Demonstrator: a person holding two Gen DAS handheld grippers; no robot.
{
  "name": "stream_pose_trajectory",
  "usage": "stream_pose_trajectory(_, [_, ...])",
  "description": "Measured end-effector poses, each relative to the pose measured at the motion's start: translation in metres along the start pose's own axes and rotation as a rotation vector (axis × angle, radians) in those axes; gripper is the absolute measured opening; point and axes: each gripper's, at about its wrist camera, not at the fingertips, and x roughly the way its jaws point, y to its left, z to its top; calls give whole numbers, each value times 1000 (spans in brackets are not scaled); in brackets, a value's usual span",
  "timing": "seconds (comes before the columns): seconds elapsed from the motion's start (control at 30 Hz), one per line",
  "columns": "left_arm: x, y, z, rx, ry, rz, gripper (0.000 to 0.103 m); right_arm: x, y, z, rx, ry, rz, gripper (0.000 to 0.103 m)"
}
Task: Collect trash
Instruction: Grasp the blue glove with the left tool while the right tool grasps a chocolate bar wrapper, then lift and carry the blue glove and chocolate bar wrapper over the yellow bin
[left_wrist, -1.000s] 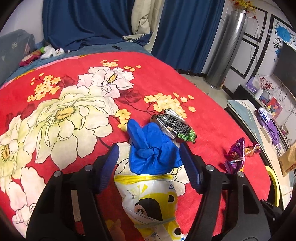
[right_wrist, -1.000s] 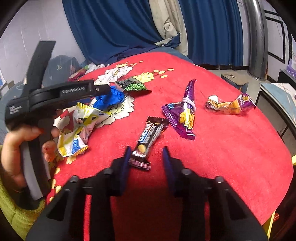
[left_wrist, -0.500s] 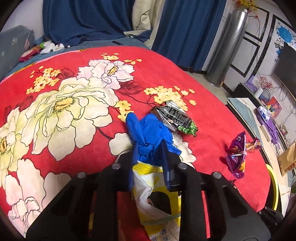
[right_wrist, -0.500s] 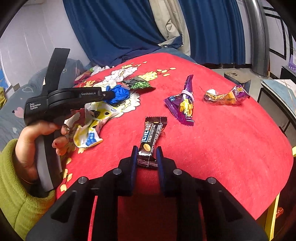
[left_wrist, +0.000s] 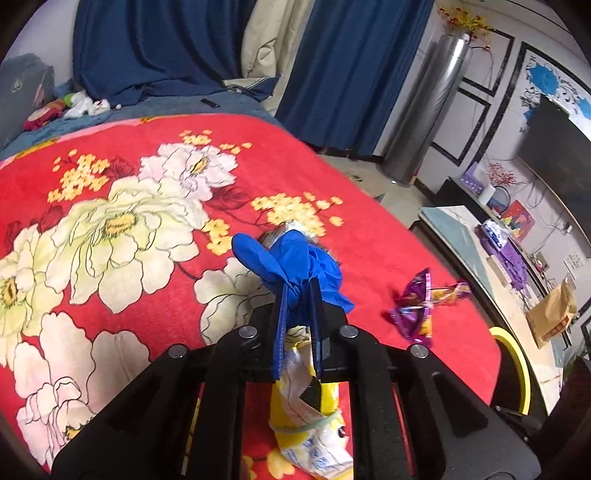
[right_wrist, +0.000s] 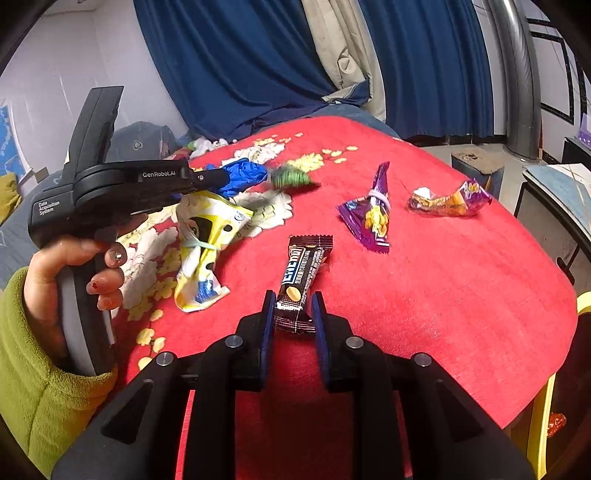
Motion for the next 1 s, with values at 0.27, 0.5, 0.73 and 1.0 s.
stream_pose_trajectory(0.27, [-25,-24,7,37,-48,-66,6,-18,-2,9,12,-45,2,19])
stream_pose_trajectory(0.5, [-33,-43,6,82,-64,-92,6,-34,-3,14,5,-78,-8,19])
stream_pose_trajectory(0.73, [-40,-56,4,113,-76,-120,6,-49,-7,22,-15,-115,-36,19])
stream_pose_trajectory(1.0, [-44,-72,2,149,-89,-155,6,-70,-25,31,-17,-158,-89,19])
